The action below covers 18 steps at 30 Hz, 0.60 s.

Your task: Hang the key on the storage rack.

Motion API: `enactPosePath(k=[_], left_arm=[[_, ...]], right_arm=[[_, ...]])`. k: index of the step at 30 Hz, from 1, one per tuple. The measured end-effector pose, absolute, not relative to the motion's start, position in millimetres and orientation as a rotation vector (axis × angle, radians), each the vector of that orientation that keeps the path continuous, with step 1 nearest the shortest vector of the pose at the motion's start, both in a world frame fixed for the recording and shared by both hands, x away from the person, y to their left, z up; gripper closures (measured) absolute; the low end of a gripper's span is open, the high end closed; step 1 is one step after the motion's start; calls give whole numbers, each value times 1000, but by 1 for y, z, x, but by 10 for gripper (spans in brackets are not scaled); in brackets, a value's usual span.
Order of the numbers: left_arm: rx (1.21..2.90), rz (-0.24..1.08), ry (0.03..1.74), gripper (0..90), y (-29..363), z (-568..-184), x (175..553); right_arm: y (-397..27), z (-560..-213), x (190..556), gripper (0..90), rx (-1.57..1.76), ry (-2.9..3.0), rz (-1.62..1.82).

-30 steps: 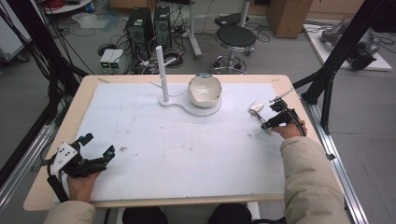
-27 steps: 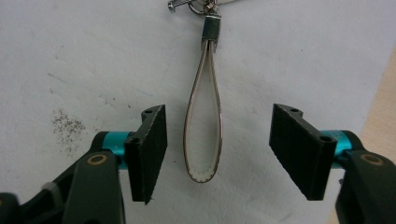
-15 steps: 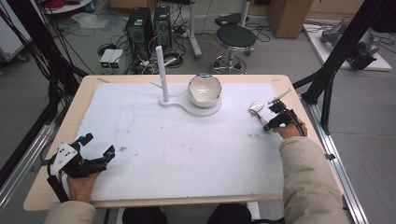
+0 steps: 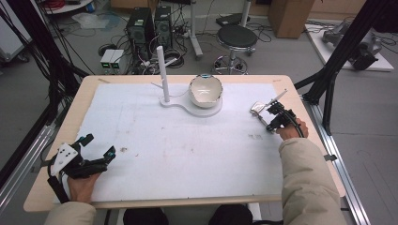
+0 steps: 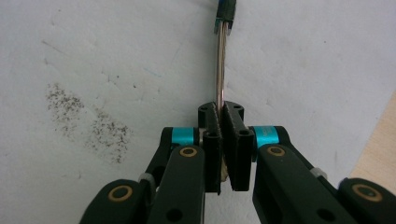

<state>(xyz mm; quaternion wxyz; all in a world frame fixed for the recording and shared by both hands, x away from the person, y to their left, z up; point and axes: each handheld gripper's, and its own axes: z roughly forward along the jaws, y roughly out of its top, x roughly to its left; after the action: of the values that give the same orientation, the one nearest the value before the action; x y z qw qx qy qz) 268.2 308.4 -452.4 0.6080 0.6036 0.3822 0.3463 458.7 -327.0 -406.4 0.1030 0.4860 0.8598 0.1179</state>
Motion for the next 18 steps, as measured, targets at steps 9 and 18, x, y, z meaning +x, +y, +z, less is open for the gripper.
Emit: enactPosePath(k=[9,18], left_arm=[[1398,808,878,17,308,-452,268],[1403,813,873,17,307,-452,268]], right_arm=[[-325,-401,455,873,1380,2554,355],[-323,-384,442,875,1293,2539,496]])
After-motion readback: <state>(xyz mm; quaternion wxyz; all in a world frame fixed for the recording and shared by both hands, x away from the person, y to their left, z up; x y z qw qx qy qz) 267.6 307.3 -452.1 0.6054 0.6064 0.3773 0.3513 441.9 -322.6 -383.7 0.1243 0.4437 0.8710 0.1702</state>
